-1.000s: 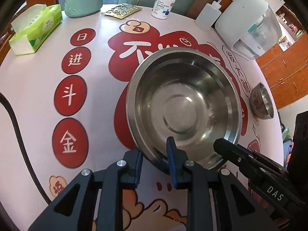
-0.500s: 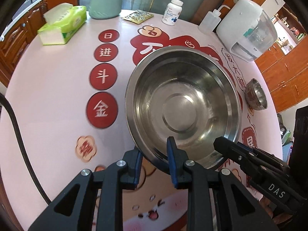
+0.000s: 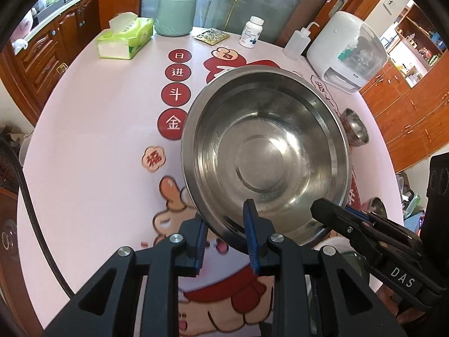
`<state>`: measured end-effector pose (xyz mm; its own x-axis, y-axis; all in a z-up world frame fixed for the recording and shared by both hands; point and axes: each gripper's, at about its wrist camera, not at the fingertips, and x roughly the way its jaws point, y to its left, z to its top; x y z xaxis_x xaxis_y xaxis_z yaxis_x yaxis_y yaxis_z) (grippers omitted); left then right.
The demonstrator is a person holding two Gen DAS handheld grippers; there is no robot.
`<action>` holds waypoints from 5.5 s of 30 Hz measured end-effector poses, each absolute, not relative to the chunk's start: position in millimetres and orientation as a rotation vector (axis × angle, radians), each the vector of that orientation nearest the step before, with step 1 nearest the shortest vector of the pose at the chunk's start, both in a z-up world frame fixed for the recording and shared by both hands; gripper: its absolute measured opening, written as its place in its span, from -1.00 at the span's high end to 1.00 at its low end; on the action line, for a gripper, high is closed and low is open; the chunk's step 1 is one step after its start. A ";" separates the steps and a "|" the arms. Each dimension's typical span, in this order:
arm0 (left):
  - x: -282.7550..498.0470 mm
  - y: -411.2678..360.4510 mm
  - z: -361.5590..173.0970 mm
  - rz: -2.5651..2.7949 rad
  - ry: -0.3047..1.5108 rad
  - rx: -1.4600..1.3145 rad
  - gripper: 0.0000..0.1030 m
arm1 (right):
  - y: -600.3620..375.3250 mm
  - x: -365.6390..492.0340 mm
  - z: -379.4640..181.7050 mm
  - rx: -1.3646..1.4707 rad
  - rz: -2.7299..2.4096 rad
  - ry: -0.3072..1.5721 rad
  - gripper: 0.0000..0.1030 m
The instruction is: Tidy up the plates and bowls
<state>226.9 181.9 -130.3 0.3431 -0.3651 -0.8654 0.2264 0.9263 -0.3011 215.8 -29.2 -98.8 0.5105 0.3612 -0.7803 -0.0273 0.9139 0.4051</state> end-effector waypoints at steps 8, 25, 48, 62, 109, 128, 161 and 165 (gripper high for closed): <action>179.7 197.4 -111.3 -0.392 1.129 -0.141 0.56 | -17.6 173.3 -82.8 0.346 0.254 0.988 0.64; 100.9 214.7 -122.8 -0.426 1.197 -0.146 0.55 | 0.0 96.8 -94.2 0.340 0.263 1.049 0.62; 54.8 225.2 -194.2 -0.403 1.421 -0.130 0.55 | 13.6 48.2 -162.6 0.435 0.239 1.270 0.60; 46.8 224.0 -219.3 -0.413 1.484 -0.113 0.52 | 15.2 42.5 -180.4 0.447 0.212 1.334 0.59; 33.8 142.5 -110.6 -0.469 1.148 -0.038 -0.07 | -89.1 7.9 -102.9 0.324 0.256 1.017 0.04; 29.3 19.7 -95.9 -0.440 1.083 -0.078 -0.24 | -201.9 9.4 -78.9 0.148 0.210 0.884 0.04; 102.9 -104.3 -142.5 -0.430 1.172 0.007 -0.27 | -305.6 82.2 -130.3 0.298 0.151 1.042 -0.13; 110.4 -112.2 -152.4 -0.423 1.209 0.024 -0.27 | -310.8 89.5 -138.0 0.315 0.158 1.065 -0.13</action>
